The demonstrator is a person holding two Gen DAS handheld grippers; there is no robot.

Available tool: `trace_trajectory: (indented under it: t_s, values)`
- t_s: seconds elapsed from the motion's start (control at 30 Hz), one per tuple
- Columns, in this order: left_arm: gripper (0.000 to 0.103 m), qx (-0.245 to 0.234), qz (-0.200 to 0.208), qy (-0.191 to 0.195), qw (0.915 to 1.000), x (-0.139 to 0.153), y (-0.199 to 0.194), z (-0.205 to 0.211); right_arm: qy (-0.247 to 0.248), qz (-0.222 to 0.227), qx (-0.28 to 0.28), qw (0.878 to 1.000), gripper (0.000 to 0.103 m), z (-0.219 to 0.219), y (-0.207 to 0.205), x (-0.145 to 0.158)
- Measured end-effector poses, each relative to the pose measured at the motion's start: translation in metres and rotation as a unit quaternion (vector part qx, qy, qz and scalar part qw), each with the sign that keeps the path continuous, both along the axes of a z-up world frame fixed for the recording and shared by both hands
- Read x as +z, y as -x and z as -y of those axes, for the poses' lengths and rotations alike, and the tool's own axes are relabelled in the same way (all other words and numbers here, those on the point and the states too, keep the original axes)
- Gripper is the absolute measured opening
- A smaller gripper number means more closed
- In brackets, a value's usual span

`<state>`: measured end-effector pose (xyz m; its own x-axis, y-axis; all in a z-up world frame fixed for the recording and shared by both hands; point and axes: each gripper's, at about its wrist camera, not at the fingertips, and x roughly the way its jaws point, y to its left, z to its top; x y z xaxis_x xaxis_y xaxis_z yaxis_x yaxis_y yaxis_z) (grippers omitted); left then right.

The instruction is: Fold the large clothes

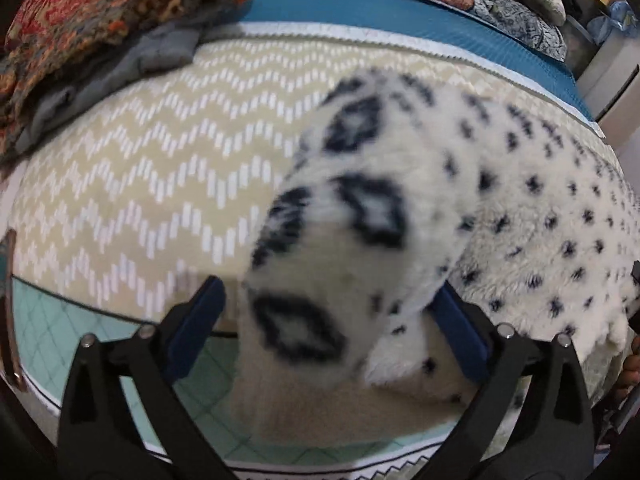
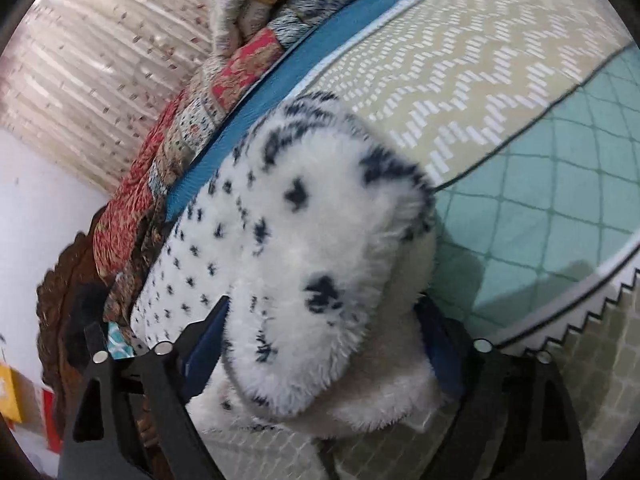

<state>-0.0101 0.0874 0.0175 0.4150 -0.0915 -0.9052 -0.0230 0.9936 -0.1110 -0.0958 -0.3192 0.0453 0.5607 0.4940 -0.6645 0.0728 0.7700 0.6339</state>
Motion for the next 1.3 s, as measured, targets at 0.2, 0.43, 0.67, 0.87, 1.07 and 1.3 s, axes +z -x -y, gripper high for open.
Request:
trace_trajectory:
  t_s: [0.2, 0.43, 0.67, 0.87, 1.07, 1.3]
  values:
    - [0.099, -0.001, 0.023, -0.008, 0.9997, -0.006, 0.008, -0.001, 0.023, 0.022, 0.016, 0.999, 0.0, -0.007, 0.005, -0.001]
    - [0.099, -0.003, 0.038, -0.017, 0.9991, -0.011, 0.016, 0.002, 0.048, 0.039, 0.025, 0.998, 0.0, -0.018, 0.009, -0.002]
    - [0.099, -0.003, 0.043, -0.013, 0.999, -0.013, 0.024, 0.004, 0.071, 0.048, 0.032, 0.996, 0.0, -0.029, 0.01, -0.002]
    - [0.099, -0.002, 0.045, -0.009, 0.999, -0.013, 0.026, 0.003, 0.081, 0.049, 0.035, 0.995, 0.0, -0.032, 0.012, -0.003]
    - [0.099, 0.002, 0.053, -0.006, 0.9986, -0.014, 0.032, 0.001, 0.092, 0.05, 0.037, 0.994, 0.0, -0.036, 0.014, -0.003]
    - [0.099, 0.014, 0.053, -0.013, 0.9984, -0.012, 0.04, 0.005, 0.099, 0.047, 0.037, 0.993, 0.0, -0.04, 0.016, -0.003]
